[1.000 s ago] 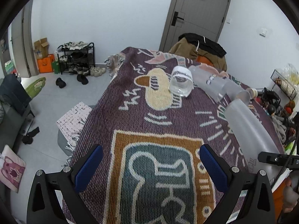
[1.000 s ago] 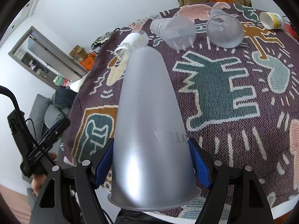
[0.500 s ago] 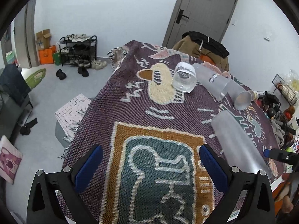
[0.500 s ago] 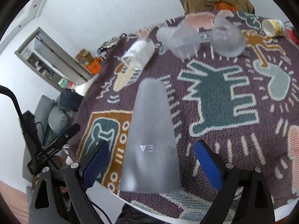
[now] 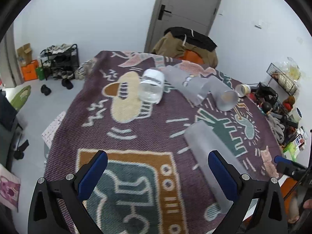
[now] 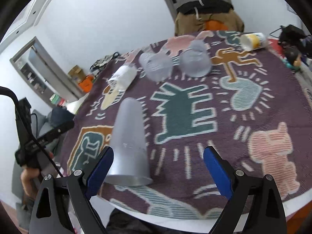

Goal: Flip cup upside down
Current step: 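Bring the cup toward the left gripper while the left gripper closes on it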

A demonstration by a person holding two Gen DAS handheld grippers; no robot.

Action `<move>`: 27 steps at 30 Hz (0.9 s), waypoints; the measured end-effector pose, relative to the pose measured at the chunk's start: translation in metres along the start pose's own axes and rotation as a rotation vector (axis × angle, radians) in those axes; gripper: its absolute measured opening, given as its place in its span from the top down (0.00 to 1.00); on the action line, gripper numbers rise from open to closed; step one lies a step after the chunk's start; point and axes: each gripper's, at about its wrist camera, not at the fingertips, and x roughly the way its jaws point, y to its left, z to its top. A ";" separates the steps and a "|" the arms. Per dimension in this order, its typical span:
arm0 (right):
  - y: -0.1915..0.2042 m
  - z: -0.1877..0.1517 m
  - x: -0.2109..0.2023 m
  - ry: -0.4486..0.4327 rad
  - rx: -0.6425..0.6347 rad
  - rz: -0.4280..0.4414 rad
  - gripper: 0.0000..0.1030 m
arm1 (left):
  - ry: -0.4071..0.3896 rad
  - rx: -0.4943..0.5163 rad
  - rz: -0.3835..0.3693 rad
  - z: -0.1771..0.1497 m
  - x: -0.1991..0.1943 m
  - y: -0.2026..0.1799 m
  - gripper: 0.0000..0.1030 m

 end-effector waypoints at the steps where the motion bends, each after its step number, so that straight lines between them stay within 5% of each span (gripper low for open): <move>1: -0.005 -0.003 -0.003 -0.007 0.005 -0.003 0.09 | 0.012 0.006 0.001 0.003 0.002 -0.005 0.00; 7: -0.031 -0.016 -0.009 -0.033 0.045 -0.020 0.09 | 0.102 0.019 -0.003 0.021 0.024 -0.031 0.01; 14: -0.043 -0.024 -0.010 -0.077 0.041 -0.064 0.09 | 0.227 -0.004 -0.063 0.035 0.055 -0.049 0.13; 27: -0.073 -0.032 0.003 -0.093 0.079 -0.119 0.09 | 0.456 -0.073 -0.124 0.045 0.111 -0.066 0.14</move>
